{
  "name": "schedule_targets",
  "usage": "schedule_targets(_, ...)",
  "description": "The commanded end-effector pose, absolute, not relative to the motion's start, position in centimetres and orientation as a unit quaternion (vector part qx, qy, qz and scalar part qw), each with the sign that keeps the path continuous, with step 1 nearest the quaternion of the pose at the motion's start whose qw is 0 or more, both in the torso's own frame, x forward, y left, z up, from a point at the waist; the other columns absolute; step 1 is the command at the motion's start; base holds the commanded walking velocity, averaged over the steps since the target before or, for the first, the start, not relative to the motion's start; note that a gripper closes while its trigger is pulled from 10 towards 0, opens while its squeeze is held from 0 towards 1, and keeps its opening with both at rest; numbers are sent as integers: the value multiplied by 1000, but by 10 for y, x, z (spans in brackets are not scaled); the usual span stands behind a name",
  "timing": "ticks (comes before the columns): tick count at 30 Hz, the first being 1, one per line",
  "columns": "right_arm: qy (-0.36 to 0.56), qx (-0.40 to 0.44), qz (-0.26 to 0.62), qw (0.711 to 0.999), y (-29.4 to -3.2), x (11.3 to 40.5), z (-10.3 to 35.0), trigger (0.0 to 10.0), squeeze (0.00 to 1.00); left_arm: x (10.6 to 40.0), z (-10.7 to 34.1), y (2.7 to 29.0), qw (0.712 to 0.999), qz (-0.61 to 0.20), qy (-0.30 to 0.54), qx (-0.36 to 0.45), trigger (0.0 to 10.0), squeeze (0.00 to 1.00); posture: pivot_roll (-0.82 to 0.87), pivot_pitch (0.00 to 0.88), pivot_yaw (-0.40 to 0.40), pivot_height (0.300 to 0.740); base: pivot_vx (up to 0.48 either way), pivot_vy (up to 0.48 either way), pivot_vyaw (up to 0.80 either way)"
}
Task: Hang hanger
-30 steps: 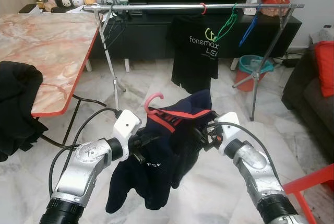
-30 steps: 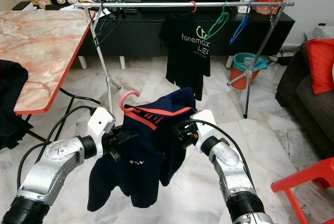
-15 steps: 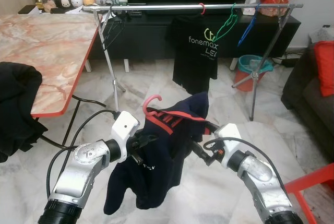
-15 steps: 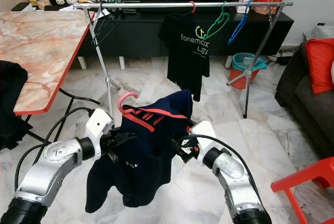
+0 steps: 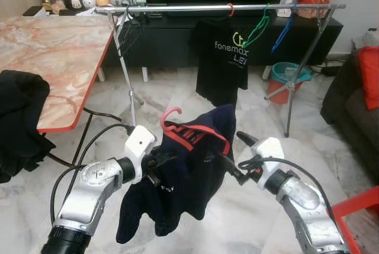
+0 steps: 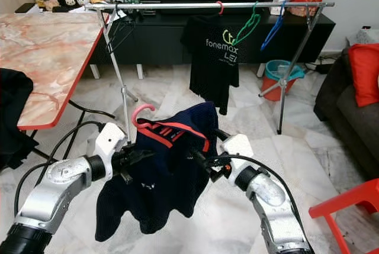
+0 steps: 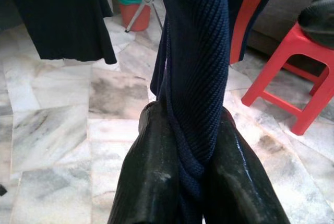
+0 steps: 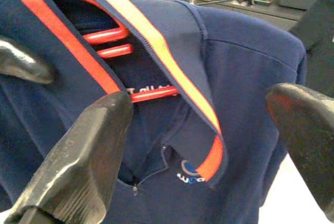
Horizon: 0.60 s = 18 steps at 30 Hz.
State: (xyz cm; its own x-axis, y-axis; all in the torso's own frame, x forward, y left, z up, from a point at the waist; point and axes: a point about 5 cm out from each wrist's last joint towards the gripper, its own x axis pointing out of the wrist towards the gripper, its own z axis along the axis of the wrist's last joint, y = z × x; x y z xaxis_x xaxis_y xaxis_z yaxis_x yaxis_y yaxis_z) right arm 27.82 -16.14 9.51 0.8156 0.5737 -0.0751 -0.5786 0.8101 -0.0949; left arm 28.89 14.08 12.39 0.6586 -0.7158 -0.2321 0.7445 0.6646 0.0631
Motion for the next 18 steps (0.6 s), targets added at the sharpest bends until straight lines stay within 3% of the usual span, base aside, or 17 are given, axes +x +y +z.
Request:
schedule_targets(1,24,-57,303,951,-159,282,96,10000,0,294,137,141,908,-407,71,73,10000,0,154,7,-8,736,0,0,0)
schedule_targets(18,51,-62,286,955,-158,310,83,10000,0,295,146,136,902,-422,60,70,10000,0,169,0,-39,736,0,0,0)
